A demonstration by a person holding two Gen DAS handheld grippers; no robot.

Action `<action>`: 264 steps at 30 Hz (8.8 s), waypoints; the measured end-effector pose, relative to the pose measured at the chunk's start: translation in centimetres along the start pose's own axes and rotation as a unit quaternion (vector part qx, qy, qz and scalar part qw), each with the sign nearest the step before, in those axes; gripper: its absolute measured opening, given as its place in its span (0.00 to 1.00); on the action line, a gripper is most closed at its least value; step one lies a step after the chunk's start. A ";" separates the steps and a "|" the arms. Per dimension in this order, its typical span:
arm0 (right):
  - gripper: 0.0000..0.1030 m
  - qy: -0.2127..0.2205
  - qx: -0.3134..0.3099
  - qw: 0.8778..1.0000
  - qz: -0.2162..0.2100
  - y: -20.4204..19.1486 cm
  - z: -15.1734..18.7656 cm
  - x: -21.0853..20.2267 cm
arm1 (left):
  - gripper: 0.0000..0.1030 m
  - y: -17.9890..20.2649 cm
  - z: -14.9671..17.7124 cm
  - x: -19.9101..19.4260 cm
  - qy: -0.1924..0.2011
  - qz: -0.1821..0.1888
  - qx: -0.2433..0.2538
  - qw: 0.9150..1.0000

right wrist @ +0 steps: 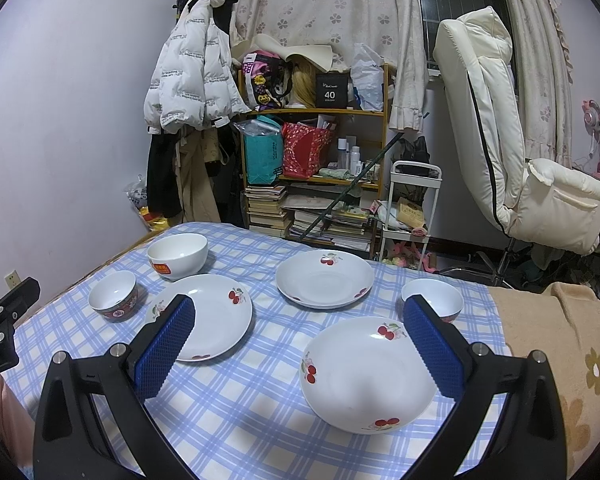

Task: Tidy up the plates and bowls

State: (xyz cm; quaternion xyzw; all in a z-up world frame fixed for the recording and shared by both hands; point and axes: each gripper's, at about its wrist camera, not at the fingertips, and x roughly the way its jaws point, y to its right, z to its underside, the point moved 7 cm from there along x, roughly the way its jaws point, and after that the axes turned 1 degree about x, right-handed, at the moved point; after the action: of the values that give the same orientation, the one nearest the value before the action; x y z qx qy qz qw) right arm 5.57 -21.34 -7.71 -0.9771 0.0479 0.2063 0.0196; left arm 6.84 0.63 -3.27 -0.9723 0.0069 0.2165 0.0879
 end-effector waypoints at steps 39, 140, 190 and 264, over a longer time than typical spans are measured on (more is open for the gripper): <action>0.86 -0.200 -0.054 0.974 -0.094 -6.2 -0.6 20.3 | 0.99 2.0 5.4 18.7 -0.317 0.066 -0.080 0.943; 0.14 -0.302 0.080 0.947 -0.077 -1.8 12.1 12.0 | 0.18 5.1 9.7 14.0 -0.351 0.175 -0.039 0.919; 0.23 -0.314 0.116 0.942 0.007 4.5 10.1 11.9 | 0.28 10.0 10.2 14.2 -0.356 0.139 0.064 0.922; 0.08 -0.372 0.223 0.899 0.052 18.5 13.9 16.0 | 0.05 32.7 5.9 16.8 -0.365 0.304 0.182 0.861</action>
State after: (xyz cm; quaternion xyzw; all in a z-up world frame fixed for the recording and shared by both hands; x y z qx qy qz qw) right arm 12.73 -40.31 -27.23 -0.7952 0.1329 0.5397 0.2422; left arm 17.90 -30.18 -21.07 -0.7402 0.3093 0.5663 0.1892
